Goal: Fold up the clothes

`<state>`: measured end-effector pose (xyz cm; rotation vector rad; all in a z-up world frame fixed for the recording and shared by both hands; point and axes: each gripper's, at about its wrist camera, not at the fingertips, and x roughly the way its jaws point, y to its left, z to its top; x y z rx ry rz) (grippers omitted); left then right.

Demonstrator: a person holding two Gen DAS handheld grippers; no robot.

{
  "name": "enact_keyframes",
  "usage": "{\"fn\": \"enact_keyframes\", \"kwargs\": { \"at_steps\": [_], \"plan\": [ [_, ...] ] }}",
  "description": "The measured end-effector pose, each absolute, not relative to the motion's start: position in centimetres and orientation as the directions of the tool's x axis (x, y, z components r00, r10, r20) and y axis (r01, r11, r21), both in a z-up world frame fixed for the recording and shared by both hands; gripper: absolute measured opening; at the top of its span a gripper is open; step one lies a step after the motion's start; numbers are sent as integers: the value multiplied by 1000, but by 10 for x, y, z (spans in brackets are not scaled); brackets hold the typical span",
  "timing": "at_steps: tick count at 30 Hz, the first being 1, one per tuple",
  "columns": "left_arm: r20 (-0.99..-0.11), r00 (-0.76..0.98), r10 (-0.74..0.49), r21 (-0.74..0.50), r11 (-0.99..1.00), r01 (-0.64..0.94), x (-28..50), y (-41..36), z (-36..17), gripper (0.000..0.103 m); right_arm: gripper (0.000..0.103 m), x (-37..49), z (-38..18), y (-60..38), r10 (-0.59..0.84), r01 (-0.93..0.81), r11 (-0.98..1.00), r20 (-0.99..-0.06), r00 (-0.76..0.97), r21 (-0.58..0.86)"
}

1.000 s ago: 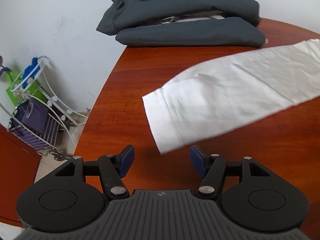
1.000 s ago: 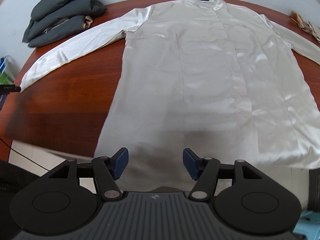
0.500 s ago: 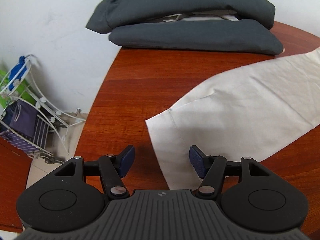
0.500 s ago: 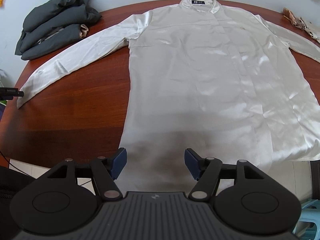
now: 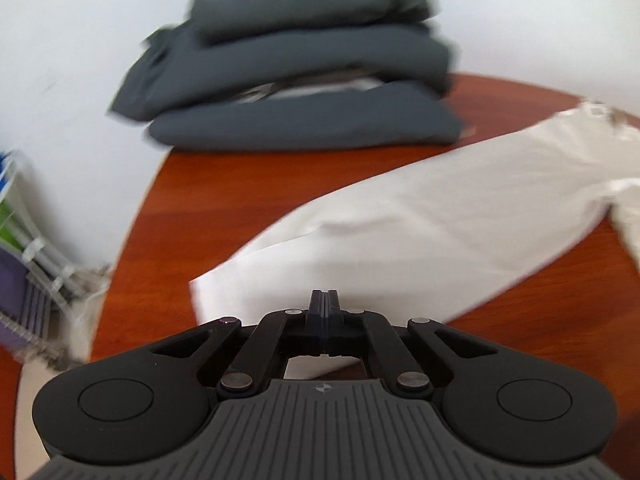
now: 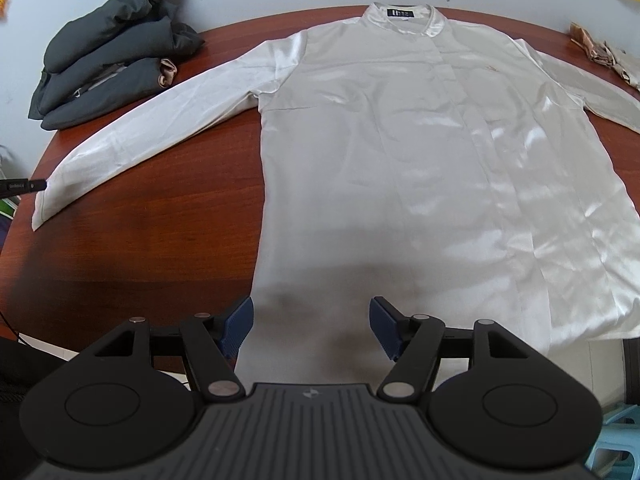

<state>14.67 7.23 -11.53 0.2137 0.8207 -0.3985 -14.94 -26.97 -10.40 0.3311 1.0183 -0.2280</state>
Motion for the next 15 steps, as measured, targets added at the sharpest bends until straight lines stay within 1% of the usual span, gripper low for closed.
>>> {"fn": "enact_keyframes", "kwargs": {
  "at_steps": [3, 11, 14, 15],
  "plan": [
    [-761, 583, -286, -20, 908, 419, 140, 58, -114, 0, 71, -144, -103, -270, -24, 322, 932, -859, 511, 166],
    [-766, 585, -268, -20, 918, 395, 139, 51, -115, 0, 71, -137, -104, -272, -13, 307, 937, -862, 507, 167],
    [-766, 593, -250, -10, 926, 378, 141, 54, -115, 2, 72, -134, -106, -274, -11, 306, 937, -862, 506, 167],
    [-765, 595, -245, -5, 927, 376, 142, 55, -115, 5, 72, -133, -106, -274, -11, 305, 937, -862, 506, 168]
  ]
}}
